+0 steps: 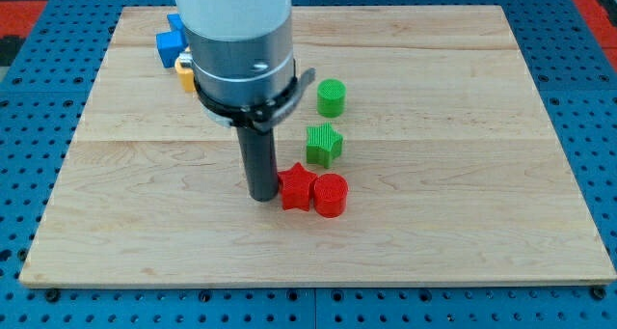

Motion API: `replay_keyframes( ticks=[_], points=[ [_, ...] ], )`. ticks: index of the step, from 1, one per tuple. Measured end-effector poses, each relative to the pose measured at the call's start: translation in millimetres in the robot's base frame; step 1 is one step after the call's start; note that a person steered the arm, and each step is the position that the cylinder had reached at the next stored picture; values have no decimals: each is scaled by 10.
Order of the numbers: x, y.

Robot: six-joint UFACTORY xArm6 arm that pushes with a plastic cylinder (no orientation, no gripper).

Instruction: Push the red blocks to the bottom center of the board

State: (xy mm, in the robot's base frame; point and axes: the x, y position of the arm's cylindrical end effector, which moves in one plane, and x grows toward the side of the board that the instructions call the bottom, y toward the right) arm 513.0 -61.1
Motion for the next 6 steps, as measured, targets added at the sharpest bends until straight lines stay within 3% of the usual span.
replay_keyframes(
  ticks=[1,2,3,4,6],
  points=[
    [-274,-63],
    [-252,128],
    [-4,348],
    [629,569],
    [996,716]
  ],
)
